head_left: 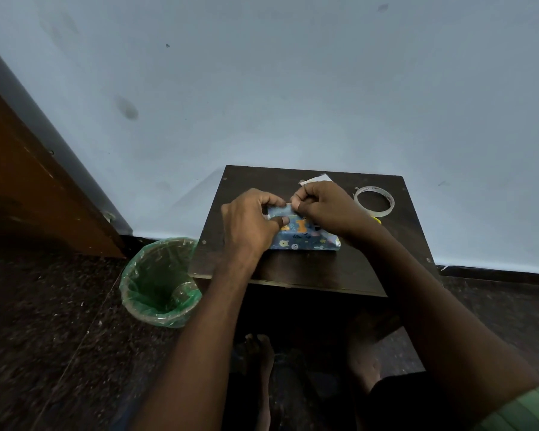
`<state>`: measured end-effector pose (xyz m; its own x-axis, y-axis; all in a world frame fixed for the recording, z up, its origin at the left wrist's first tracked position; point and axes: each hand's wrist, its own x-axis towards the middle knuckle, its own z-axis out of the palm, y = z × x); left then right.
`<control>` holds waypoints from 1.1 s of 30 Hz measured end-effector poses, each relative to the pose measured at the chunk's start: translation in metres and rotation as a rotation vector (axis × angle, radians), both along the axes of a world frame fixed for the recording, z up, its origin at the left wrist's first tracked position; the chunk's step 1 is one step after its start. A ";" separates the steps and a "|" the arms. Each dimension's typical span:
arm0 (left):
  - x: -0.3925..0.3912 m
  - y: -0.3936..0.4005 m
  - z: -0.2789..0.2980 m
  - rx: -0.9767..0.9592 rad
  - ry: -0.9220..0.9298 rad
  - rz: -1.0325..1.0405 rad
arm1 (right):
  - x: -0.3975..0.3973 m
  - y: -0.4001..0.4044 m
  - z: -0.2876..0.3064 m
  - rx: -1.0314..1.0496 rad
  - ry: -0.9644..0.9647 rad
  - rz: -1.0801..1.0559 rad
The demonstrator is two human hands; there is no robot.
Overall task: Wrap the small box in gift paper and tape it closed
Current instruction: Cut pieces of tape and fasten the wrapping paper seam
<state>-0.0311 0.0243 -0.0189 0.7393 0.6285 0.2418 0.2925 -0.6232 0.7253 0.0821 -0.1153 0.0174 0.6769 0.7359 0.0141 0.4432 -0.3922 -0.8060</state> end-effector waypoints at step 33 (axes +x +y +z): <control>-0.001 0.005 0.007 0.027 0.070 0.028 | 0.002 0.029 -0.011 -0.126 -0.239 -0.024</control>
<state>-0.0319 0.0291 -0.0121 0.7374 0.6430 0.2069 0.3597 -0.6331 0.6854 0.0845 -0.0860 0.0064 0.6827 0.7257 0.0852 0.6046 -0.4954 -0.6237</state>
